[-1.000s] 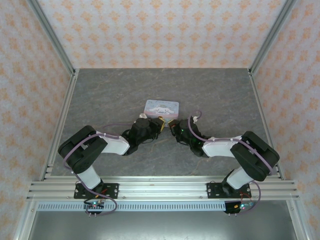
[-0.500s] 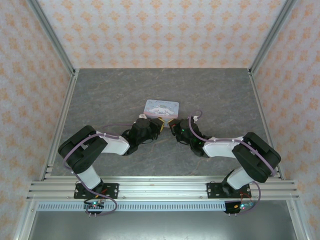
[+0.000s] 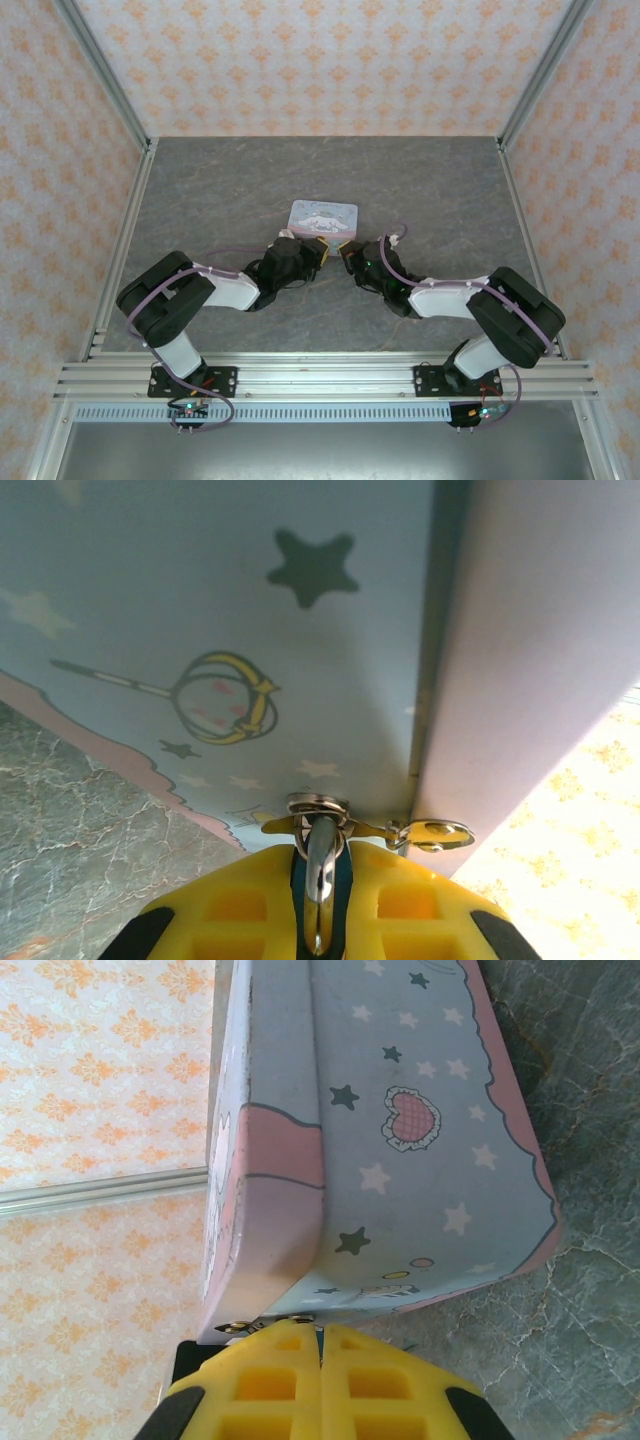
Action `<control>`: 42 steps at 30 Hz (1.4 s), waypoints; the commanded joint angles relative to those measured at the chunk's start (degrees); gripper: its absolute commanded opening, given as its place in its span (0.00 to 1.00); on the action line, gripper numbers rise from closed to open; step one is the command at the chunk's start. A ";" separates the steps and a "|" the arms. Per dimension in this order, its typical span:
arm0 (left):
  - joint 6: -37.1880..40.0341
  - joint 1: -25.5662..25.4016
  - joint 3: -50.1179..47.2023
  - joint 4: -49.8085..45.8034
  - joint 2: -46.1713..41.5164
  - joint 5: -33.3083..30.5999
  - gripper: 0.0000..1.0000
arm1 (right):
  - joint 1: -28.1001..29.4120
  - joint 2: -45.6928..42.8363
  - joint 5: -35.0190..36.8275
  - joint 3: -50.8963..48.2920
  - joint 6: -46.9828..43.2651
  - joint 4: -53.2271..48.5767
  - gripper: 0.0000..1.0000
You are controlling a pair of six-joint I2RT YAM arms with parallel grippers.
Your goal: Unlock a padlock with a key
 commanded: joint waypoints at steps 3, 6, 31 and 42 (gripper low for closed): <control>0.97 -0.38 1.02 0.54 -1.19 -2.03 0.00 | 0.48 0.29 1.09 1.10 0.52 1.07 0.00; 0.86 -0.38 1.02 0.68 -1.18 -1.98 0.00 | 0.48 0.71 0.83 1.56 0.50 1.14 0.00; 0.68 -0.53 0.59 1.05 -1.60 -2.09 0.00 | 0.75 3.13 -0.12 3.09 0.98 2.61 0.00; 0.25 -0.64 0.45 1.60 -1.97 -2.29 0.00 | 1.10 4.46 -0.03 3.46 1.13 2.64 0.00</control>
